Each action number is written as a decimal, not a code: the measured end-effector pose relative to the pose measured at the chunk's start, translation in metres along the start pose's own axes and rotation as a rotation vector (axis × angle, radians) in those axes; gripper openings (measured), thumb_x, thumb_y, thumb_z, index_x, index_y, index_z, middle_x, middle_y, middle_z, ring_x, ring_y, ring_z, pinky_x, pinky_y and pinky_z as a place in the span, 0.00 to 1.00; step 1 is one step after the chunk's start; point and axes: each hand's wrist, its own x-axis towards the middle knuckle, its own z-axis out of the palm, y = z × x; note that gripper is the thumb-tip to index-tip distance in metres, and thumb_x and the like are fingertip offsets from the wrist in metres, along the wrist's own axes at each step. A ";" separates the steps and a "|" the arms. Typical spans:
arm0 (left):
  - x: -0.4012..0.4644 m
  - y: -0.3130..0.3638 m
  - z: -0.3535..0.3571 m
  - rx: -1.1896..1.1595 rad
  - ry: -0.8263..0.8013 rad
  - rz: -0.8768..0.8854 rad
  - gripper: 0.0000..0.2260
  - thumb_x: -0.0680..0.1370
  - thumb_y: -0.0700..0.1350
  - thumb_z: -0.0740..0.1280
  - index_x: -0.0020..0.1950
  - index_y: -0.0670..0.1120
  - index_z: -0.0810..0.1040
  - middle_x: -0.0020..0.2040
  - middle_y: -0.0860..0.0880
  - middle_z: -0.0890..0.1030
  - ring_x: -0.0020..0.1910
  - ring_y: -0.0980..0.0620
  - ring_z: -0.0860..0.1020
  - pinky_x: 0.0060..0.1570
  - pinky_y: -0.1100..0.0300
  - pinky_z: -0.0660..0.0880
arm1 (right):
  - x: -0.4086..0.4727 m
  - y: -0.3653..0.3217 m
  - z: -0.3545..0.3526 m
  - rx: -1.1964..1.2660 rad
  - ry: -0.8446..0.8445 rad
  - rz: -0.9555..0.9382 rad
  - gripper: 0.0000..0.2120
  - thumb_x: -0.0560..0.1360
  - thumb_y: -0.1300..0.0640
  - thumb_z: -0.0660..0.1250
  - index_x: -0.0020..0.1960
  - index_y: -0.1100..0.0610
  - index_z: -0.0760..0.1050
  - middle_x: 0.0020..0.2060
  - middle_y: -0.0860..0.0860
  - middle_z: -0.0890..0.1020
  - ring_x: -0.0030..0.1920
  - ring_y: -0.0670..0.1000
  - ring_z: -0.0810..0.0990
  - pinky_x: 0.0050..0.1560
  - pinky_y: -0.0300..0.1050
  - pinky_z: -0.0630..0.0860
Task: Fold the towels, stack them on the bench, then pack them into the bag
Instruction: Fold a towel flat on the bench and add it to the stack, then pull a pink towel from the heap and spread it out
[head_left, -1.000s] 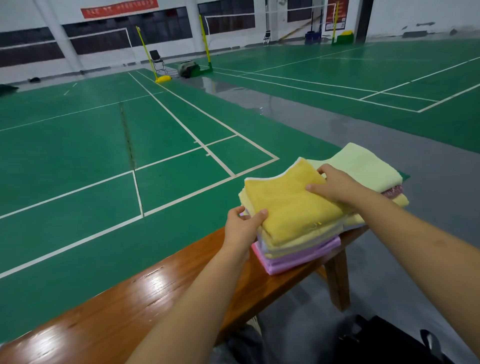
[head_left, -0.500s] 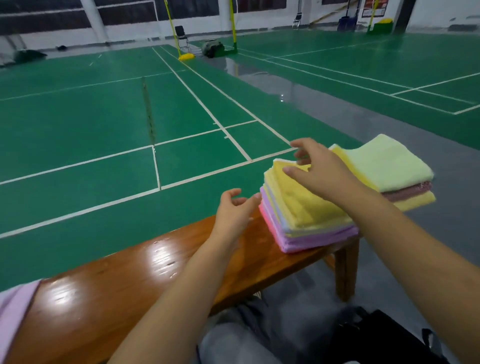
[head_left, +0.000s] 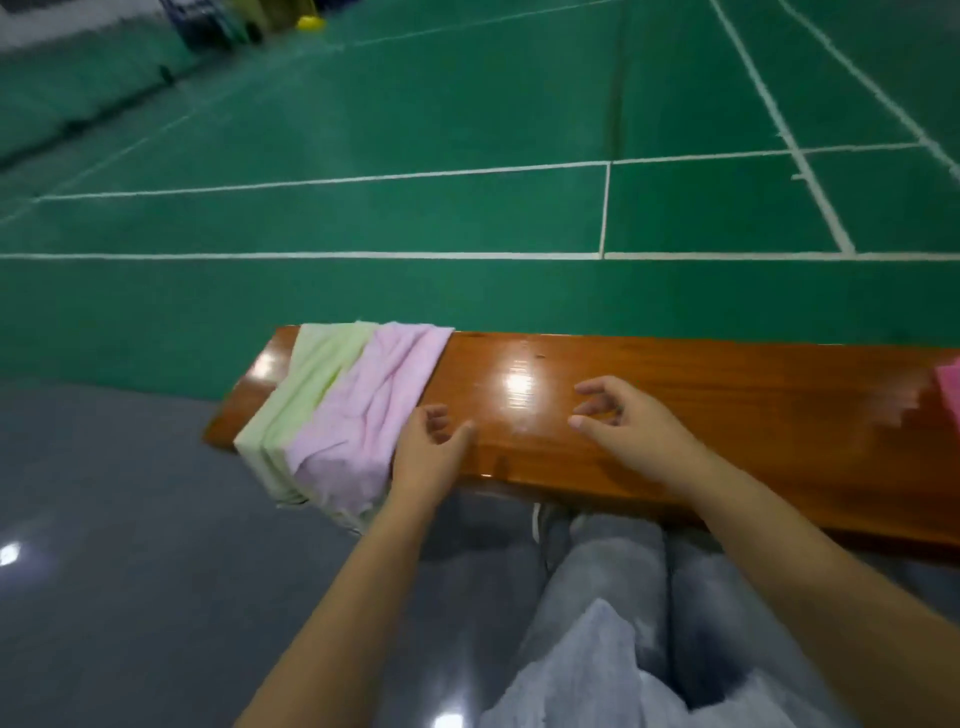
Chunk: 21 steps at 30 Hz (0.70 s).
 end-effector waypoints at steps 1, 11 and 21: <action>0.005 -0.013 -0.013 0.027 0.053 -0.028 0.18 0.76 0.49 0.69 0.63 0.47 0.71 0.58 0.48 0.77 0.54 0.50 0.76 0.50 0.57 0.74 | 0.005 -0.003 0.015 -0.002 -0.034 0.006 0.17 0.75 0.56 0.68 0.63 0.54 0.71 0.51 0.51 0.79 0.44 0.46 0.77 0.38 0.34 0.72; 0.086 -0.083 -0.089 0.528 0.174 -0.082 0.22 0.77 0.50 0.66 0.68 0.40 0.73 0.65 0.39 0.73 0.63 0.40 0.73 0.63 0.49 0.70 | 0.033 -0.010 0.091 -0.039 -0.170 0.079 0.15 0.75 0.53 0.68 0.61 0.49 0.72 0.48 0.45 0.79 0.50 0.46 0.79 0.54 0.47 0.78; 0.094 -0.062 -0.067 0.481 0.187 -0.066 0.08 0.79 0.50 0.62 0.46 0.46 0.74 0.40 0.49 0.75 0.47 0.43 0.75 0.54 0.51 0.68 | 0.035 -0.002 0.078 -0.013 -0.137 0.117 0.14 0.77 0.53 0.66 0.62 0.49 0.72 0.51 0.47 0.79 0.51 0.47 0.79 0.50 0.42 0.77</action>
